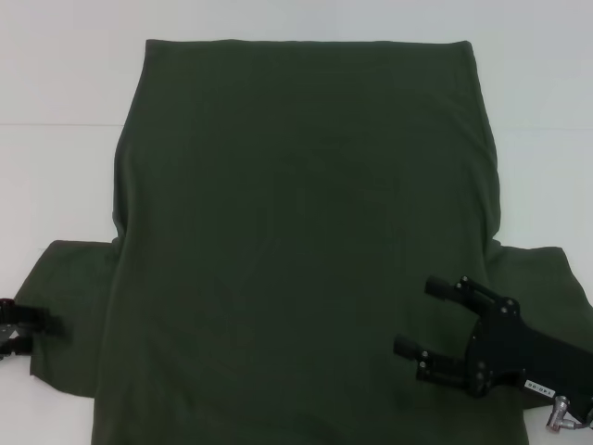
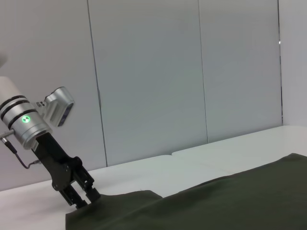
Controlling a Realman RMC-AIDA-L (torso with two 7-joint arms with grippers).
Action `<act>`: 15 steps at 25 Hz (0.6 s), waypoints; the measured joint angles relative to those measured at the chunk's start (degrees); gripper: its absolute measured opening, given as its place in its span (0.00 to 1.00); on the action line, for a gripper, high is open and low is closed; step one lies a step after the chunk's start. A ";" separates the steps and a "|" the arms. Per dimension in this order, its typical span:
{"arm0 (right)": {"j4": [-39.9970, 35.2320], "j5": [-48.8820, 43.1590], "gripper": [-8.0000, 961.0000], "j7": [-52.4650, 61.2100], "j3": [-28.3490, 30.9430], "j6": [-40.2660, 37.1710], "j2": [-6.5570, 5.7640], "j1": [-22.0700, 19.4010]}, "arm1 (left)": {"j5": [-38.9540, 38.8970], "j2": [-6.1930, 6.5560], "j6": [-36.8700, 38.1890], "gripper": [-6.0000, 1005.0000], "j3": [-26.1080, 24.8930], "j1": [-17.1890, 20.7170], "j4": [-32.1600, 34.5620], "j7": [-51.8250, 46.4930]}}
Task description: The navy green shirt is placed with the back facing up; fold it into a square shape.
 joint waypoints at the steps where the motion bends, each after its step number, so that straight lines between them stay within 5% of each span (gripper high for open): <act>1: 0.00 0.01 0.98 0.00 0.00 -0.02 0.00 0.00 | 0.02 -0.05 -0.15 0.78 0.21 0.00 0.02 0.01; 10: 0.00 0.03 0.98 0.00 0.07 -0.67 0.00 0.00 | 0.02 -0.11 -0.59 0.51 0.92 -0.09 0.39 -0.22; 15: 0.00 0.03 0.98 0.00 0.11 -0.77 0.00 0.00 | 0.13 -0.10 -0.68 0.18 0.91 -0.09 0.38 -0.34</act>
